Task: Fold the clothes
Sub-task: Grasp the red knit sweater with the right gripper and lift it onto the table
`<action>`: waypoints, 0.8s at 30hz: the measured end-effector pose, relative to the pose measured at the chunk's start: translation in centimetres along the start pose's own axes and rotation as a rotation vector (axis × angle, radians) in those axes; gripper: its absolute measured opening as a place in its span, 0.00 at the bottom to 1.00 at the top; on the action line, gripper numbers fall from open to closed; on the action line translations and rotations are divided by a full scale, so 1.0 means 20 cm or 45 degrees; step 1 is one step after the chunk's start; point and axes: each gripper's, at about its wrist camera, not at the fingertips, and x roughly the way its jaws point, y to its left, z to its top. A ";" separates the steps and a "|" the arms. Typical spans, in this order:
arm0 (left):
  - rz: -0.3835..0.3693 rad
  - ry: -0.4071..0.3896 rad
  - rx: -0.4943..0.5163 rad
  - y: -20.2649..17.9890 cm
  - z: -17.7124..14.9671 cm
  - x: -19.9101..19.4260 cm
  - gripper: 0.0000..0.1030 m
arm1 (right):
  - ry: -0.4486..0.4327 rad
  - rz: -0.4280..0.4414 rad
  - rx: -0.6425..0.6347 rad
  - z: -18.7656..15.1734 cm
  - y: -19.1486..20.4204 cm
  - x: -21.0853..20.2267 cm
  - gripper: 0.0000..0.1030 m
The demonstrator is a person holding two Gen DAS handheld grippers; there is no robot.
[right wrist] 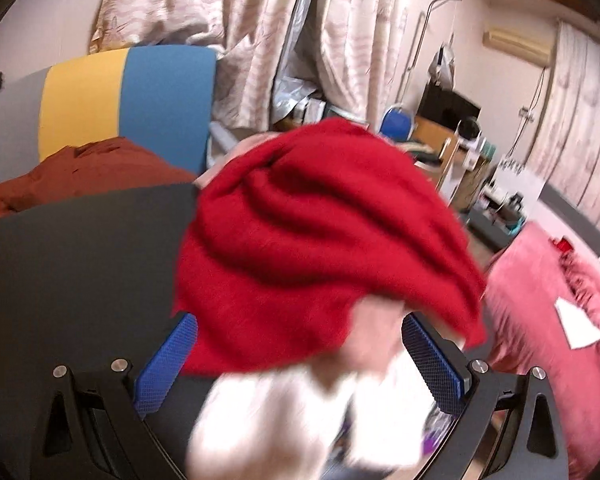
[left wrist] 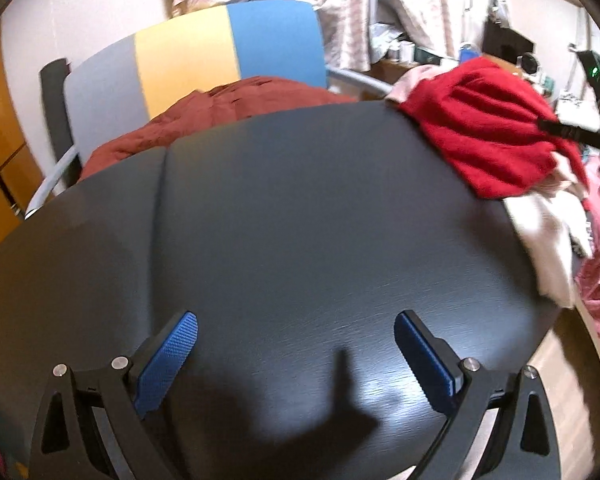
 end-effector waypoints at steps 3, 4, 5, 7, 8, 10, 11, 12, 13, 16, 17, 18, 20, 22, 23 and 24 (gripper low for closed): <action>0.015 0.017 -0.043 0.07 -0.01 0.01 0.98 | 0.000 -0.011 -0.043 0.22 0.08 0.24 0.95; 0.014 0.021 -0.053 0.08 -0.02 0.02 0.98 | 0.012 -0.007 -0.061 0.29 0.10 0.31 0.89; 0.013 0.027 -0.059 0.10 -0.02 0.02 0.98 | 0.015 -0.017 -0.088 0.32 0.07 0.30 0.87; 0.011 0.045 -0.066 0.11 -0.04 0.03 0.98 | 0.061 -0.023 -0.128 0.36 0.06 0.39 0.86; 0.014 0.054 -0.067 0.12 -0.05 0.04 0.98 | 0.105 -0.013 -0.135 0.35 0.08 0.43 0.84; 0.024 0.073 -0.066 0.13 -0.07 0.05 0.98 | 0.154 -0.034 -0.191 0.34 0.09 0.51 0.72; 0.028 0.083 -0.066 0.14 -0.07 0.06 0.98 | 0.157 -0.053 -0.214 0.33 0.11 0.54 0.72; 0.031 0.092 -0.066 0.15 -0.07 0.07 0.98 | 0.146 -0.073 -0.228 0.32 0.13 0.56 0.72; 0.032 0.101 -0.068 0.16 -0.08 0.09 0.97 | 0.135 -0.093 -0.243 0.30 0.16 0.59 0.71; 0.033 0.121 -0.076 0.17 -0.08 0.11 0.97 | 0.131 -0.127 -0.257 0.31 0.19 0.64 0.62; 0.031 0.119 -0.079 0.17 -0.09 0.11 0.96 | 0.134 -0.123 -0.256 0.31 0.19 0.64 0.58; 0.028 0.116 -0.083 0.18 -0.09 0.10 0.94 | 0.135 -0.112 -0.247 0.31 0.18 0.64 0.53; 0.017 0.102 -0.090 0.19 -0.09 0.09 0.94 | 0.138 -0.082 -0.221 0.33 0.16 0.64 0.43; 0.005 0.093 -0.093 0.20 -0.10 0.07 0.94 | 0.185 -0.019 -0.167 0.43 0.11 0.65 0.30; -0.002 0.086 -0.092 0.21 -0.11 0.06 0.94 | 0.191 0.044 -0.103 0.47 0.08 0.63 0.26; -0.007 0.078 -0.091 0.21 -0.12 0.05 0.94 | 0.177 0.131 -0.004 0.47 0.04 0.59 0.19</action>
